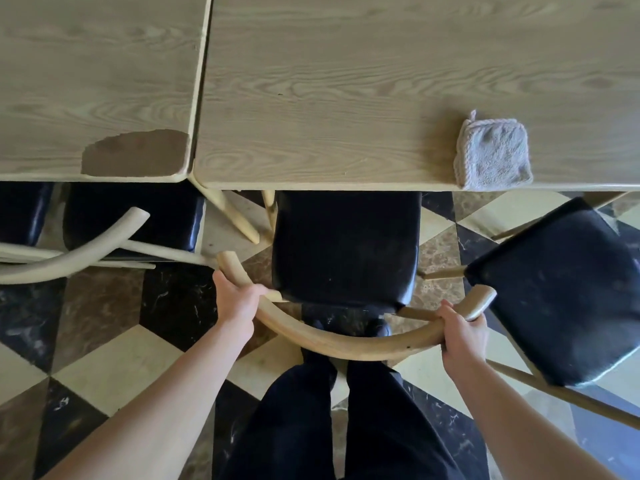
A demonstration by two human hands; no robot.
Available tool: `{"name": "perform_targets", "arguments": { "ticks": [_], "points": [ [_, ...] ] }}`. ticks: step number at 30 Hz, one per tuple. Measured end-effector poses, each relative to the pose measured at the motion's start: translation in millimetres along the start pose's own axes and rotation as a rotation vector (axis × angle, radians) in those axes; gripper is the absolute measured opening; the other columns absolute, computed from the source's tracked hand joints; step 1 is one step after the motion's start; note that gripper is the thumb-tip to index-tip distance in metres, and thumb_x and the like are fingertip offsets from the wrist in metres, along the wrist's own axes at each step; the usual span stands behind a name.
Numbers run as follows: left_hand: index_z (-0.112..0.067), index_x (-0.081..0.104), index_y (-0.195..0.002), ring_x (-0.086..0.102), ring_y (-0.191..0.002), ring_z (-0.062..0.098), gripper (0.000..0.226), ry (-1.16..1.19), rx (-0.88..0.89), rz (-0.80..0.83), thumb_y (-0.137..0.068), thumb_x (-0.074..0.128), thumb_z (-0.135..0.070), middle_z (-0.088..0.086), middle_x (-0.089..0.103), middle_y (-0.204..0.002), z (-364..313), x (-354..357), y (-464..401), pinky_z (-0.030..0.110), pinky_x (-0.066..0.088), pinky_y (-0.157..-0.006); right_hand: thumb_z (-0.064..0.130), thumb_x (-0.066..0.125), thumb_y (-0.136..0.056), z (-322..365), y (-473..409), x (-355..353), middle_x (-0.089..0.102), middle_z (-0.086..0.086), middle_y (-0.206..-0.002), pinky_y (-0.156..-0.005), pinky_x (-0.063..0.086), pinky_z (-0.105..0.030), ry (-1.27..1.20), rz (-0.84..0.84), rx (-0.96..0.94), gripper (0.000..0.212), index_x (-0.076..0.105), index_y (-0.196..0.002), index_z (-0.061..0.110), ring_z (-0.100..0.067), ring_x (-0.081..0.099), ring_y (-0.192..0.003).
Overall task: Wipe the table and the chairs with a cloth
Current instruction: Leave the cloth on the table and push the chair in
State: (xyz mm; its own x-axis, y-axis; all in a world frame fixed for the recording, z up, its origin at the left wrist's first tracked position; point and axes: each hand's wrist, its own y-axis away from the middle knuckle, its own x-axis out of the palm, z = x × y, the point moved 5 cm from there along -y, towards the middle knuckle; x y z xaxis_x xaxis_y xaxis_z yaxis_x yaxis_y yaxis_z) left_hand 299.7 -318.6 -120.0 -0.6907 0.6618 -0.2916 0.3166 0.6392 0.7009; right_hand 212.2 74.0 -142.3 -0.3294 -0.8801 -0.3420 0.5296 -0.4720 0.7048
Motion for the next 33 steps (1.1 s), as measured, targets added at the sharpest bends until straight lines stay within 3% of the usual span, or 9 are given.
{"name": "perform_targets", "arguments": {
  "ticks": [6,14,20,26,33],
  "points": [
    [-0.029,0.025,-0.156,0.053,-0.128,0.030,0.095,0.100,-0.031,-0.012,-0.082,0.074,0.006,0.009,0.051,-0.141,-8.4,22.1,-10.2,0.051,0.043,-0.111,0.010,0.069,-0.078,40.2,-25.3,17.9,0.072,0.017,-0.107,-0.072,0.054,-0.031,0.006,0.064,-0.027,0.048,0.057,-0.122,0.022,-0.013,0.069,-0.096],
    [-0.034,0.020,-0.158,0.052,-0.129,0.032,0.102,0.123,-0.043,-0.012,-0.081,0.077,0.002,0.010,0.047,-0.145,-31.6,39.0,-32.0,0.055,0.043,-0.111,0.016,0.071,-0.072,69.5,-51.2,47.5,0.071,0.011,-0.099,-0.084,0.057,-0.038,0.039,0.069,-0.063,0.032,0.058,-0.098,0.029,-0.017,0.068,-0.092],
    [-0.032,0.017,-0.160,0.048,-0.135,0.032,0.105,0.123,-0.012,-0.012,-0.081,0.075,0.006,0.009,0.042,-0.153,-49.7,48.3,-51.5,0.054,0.039,-0.115,0.011,0.068,-0.074,80.1,-59.8,65.6,0.072,0.023,-0.100,-0.080,0.053,-0.032,0.020,0.095,-0.053,0.047,0.056,-0.119,0.019,-0.011,0.068,-0.096],
    [-0.031,0.020,-0.159,0.052,-0.131,0.031,0.103,0.098,-0.003,-0.002,-0.080,0.077,0.004,0.008,0.046,-0.149,-50.2,49.6,-56.6,0.053,0.041,-0.114,0.014,0.067,-0.073,82.7,-62.4,68.3,0.071,0.024,-0.099,-0.073,0.051,-0.031,0.028,0.085,-0.060,0.044,0.056,-0.115,0.021,-0.011,0.068,-0.093],
    [-0.030,0.019,-0.159,0.054,-0.126,0.029,0.101,0.075,0.013,-0.005,-0.082,0.077,0.001,0.010,0.047,-0.145,-50.1,55.7,-53.3,0.049,0.045,-0.110,0.016,0.068,-0.071,87.4,-73.8,67.5,0.073,0.021,-0.101,-0.087,0.056,-0.039,0.053,0.082,-0.074,0.051,0.057,-0.121,0.021,-0.013,0.069,-0.096]
  ]
}}
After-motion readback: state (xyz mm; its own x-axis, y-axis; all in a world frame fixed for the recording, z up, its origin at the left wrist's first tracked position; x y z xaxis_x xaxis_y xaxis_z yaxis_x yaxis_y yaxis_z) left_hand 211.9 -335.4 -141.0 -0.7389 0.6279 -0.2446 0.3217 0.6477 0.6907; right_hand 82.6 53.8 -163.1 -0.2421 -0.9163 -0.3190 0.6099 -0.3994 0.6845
